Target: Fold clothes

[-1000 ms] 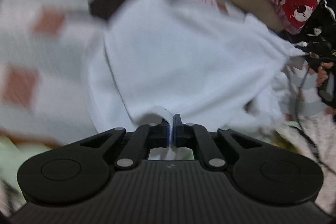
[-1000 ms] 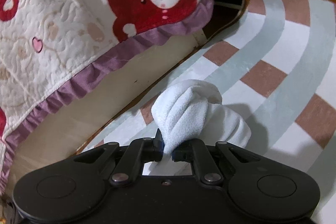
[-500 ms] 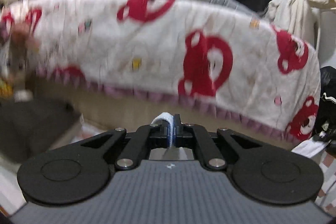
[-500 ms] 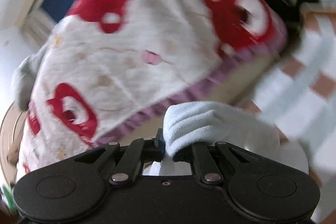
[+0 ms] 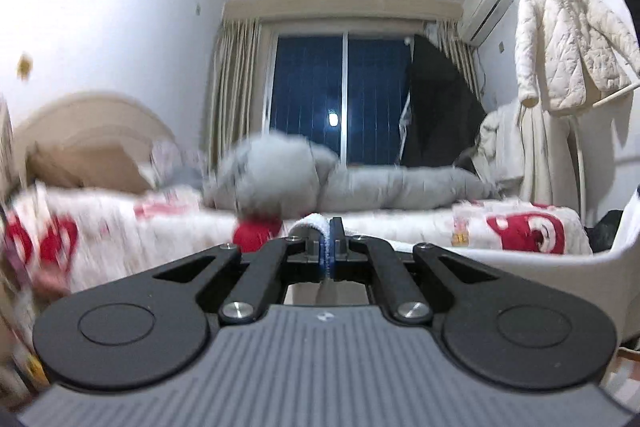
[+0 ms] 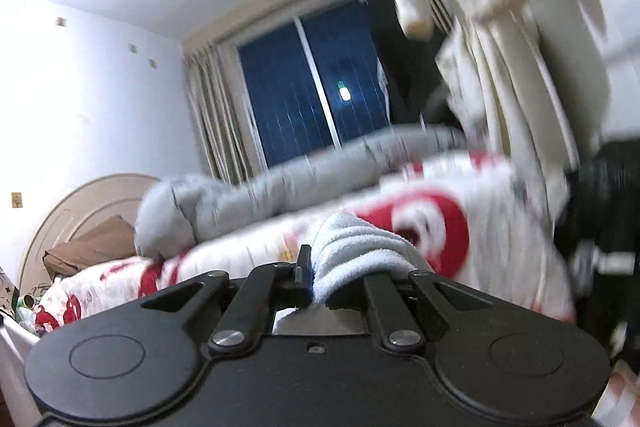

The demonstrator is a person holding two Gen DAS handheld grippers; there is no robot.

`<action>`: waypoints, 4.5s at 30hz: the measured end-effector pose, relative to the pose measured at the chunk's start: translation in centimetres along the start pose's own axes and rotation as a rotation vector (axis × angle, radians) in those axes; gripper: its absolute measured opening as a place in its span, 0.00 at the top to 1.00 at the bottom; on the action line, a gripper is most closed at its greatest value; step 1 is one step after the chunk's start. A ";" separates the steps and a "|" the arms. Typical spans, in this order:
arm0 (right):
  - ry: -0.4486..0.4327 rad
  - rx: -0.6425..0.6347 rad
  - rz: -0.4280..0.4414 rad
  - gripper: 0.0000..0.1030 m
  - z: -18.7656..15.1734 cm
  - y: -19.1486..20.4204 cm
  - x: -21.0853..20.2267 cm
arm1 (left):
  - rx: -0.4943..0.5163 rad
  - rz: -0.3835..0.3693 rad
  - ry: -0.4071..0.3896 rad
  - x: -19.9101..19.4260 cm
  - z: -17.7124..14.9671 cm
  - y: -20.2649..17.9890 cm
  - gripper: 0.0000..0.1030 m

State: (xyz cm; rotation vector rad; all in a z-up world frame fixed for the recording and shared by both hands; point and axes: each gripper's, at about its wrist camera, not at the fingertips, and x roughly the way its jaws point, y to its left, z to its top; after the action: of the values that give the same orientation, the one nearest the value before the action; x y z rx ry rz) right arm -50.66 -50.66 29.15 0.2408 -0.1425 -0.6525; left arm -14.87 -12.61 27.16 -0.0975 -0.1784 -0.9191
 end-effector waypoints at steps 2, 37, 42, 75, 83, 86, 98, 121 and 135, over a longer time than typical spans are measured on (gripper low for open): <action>-0.024 -0.005 0.007 0.93 1.9 0.5 -1.7 | -0.038 -0.028 -0.013 -1.8 1.7 0.2 0.98; 0.778 0.063 -0.357 0.36 -38.7 -13.1 21.8 | -0.254 0.198 0.870 13.5 -44.8 7.3 0.42; 0.836 0.149 -0.355 0.36 -42.7 -15.0 14.8 | -0.313 0.246 1.018 7.2 -47.0 8.2 0.42; 1.253 0.444 -0.147 0.32 -47.5 -0.4 0.4 | -0.053 -0.053 1.249 -1.1 -44.8 -2.7 0.32; 1.258 0.429 -0.231 0.31 -49.4 0.7 0.7 | -0.189 0.084 1.266 -1.0 -45.5 0.6 0.32; 1.232 0.435 -0.258 0.31 -50.1 0.8 1.4 | -0.245 0.086 1.149 -0.9 -44.0 1.2 0.35; 0.953 0.441 0.036 0.91 -42.2 0.9 0.2 | -0.245 -0.398 0.800 -2.5 -38.6 -5.6 0.35; 0.925 0.290 0.235 0.64 -35.6 -1.9 -0.3 | -0.048 -0.550 0.730 -1.9 -33.2 -16.8 0.87; 1.345 0.185 -0.045 0.39 -40.6 -7.5 5.3 | -0.281 -0.448 0.641 -5.2 -28.0 -9.1 0.87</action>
State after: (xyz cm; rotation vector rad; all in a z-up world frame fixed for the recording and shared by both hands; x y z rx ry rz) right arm -42.49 -52.48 -11.61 0.8108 1.0987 -0.4117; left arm -22.11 -18.50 -1.22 -0.0177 0.5469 -1.3717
